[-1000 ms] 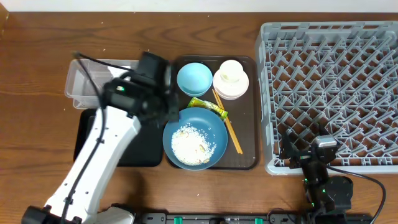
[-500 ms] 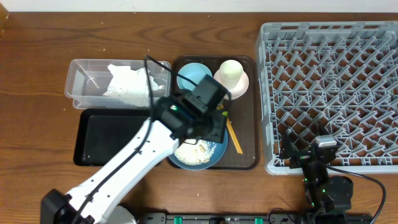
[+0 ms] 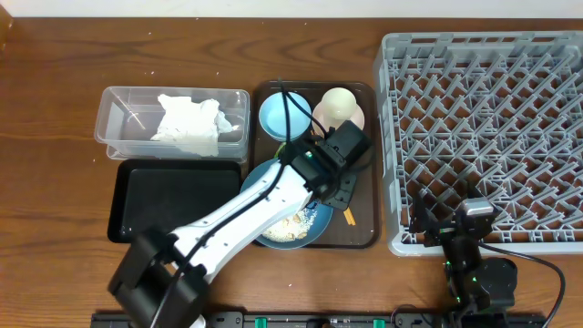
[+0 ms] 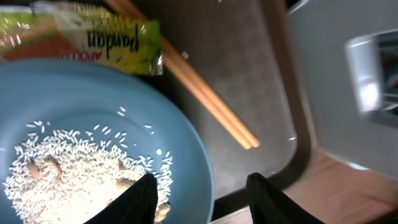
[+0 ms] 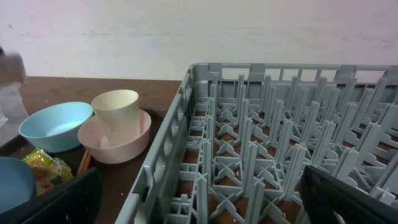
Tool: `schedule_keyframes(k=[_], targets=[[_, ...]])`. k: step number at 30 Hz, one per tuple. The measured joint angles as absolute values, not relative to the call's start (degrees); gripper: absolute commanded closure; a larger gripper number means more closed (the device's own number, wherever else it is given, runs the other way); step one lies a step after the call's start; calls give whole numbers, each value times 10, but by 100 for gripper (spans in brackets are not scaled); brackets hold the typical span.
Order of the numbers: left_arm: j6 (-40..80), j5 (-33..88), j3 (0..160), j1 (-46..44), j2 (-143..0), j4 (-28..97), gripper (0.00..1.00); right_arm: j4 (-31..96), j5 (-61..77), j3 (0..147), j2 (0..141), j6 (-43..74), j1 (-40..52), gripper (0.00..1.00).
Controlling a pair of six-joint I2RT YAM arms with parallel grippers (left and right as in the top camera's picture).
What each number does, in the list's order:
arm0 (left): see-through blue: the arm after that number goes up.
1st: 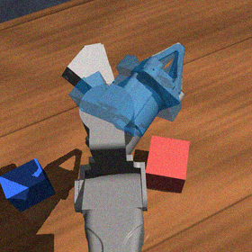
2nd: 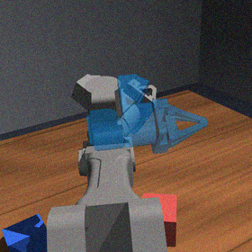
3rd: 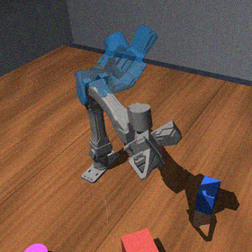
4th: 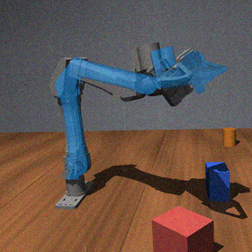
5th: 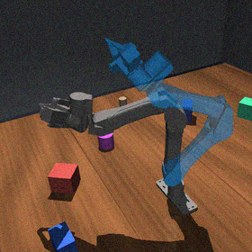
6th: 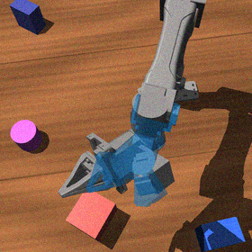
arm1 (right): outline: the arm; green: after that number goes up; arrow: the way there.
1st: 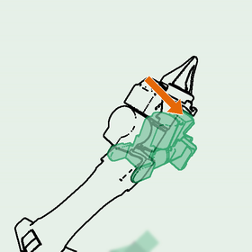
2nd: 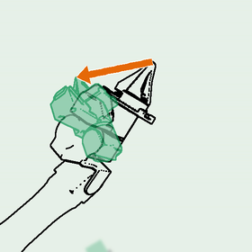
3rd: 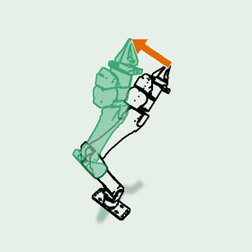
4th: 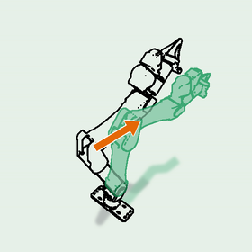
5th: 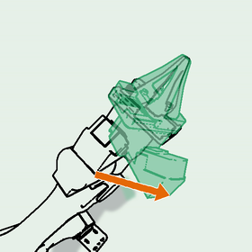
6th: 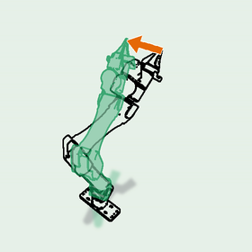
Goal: Sort waste into correct bins and load items into the dishwasher rack
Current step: 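Move the left gripper to the blue plate rim and grasp it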
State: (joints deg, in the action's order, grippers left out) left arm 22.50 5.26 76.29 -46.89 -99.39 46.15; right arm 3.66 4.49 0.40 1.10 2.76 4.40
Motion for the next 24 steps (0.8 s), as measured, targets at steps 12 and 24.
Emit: schedule_keyframes(k=[12, 24], targets=[[261, 52, 763, -495, -1040, 466, 60, 37, 45, 4, 11, 28, 44, 1], [272, 37, 763, -510, -1089, 463, 62, 37, 45, 4, 11, 28, 44, 1]])
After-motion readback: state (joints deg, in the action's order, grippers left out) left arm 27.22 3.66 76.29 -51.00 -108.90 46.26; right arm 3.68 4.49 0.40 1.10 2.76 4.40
